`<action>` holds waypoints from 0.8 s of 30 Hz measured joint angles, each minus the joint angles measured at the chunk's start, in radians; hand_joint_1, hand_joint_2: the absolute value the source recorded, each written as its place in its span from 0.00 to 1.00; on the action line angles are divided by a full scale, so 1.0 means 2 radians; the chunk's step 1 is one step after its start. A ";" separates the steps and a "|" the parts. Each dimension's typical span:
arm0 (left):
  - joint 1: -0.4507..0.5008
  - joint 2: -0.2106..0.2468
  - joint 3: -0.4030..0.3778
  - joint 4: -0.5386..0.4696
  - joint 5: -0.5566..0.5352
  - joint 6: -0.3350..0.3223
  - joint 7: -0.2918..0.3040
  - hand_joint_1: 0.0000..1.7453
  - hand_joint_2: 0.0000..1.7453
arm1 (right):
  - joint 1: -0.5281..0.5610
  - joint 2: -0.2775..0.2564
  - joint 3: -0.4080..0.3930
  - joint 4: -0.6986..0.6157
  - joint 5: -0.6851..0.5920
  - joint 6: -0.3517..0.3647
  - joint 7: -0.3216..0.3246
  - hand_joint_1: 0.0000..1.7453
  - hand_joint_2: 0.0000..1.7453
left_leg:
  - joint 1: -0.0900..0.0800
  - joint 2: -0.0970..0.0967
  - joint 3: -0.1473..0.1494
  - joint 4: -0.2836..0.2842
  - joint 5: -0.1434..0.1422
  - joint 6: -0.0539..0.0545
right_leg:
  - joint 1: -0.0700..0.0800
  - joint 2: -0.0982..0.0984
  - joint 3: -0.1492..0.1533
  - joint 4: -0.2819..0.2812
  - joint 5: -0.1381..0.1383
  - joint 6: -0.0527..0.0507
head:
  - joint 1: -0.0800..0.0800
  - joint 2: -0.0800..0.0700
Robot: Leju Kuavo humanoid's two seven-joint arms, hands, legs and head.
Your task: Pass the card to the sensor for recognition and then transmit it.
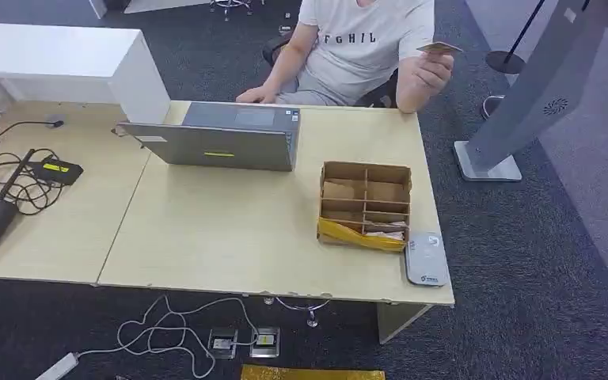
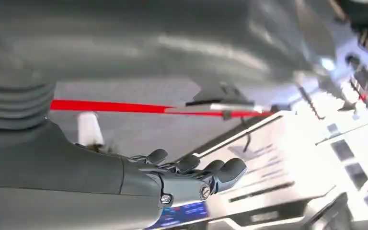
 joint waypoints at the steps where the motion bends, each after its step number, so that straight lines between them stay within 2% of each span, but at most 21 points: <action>1: 0.000 -0.003 0.000 0.000 -0.001 0.002 0.000 0.00 0.00 | 0.003 0.000 0.010 -0.012 0.005 0.000 0.006 0.00 1.00 | 0.000 0.000 0.000 0.000 0.000 0.000 | 0.000 0.000 0.000 0.000 0.000 0.000 | 0.000 0.000; 6: 0.001 -0.016 -0.005 0.000 0.000 0.003 0.001 0.00 0.00 | 0.024 -0.001 0.067 -0.073 0.043 0.005 0.025 0.00 1.00 | 0.000 0.000 0.000 0.000 0.000 0.000 | 0.000 0.000 0.000 0.000 0.000 0.000 | 0.000 0.000; 12: 0.002 -0.021 -0.009 0.000 0.000 -0.001 0.004 0.00 0.00 | 0.066 -0.001 0.105 -0.118 0.075 0.009 0.033 0.00 1.00 | 0.000 0.000 0.000 0.000 0.000 0.000 | 0.000 0.000 0.000 0.000 0.000 0.000 | 0.000 0.000; 16: 0.002 -0.023 -0.011 0.000 -0.005 -0.004 0.008 0.00 0.00 | 0.097 0.000 0.117 -0.139 0.082 -0.003 0.021 0.00 1.00 | 0.001 0.000 0.000 0.000 0.000 0.000 | 0.001 0.000 0.000 0.000 0.000 0.000 | 0.000 0.000; 24: 0.003 -0.025 -0.015 0.000 -0.007 -0.001 0.016 0.00 0.00 | 0.154 0.001 0.119 -0.165 0.081 -0.058 0.036 0.00 1.00 | 0.001 0.000 0.000 0.000 0.000 0.000 | 0.001 0.000 0.000 0.000 0.000 0.000 | 0.000 0.000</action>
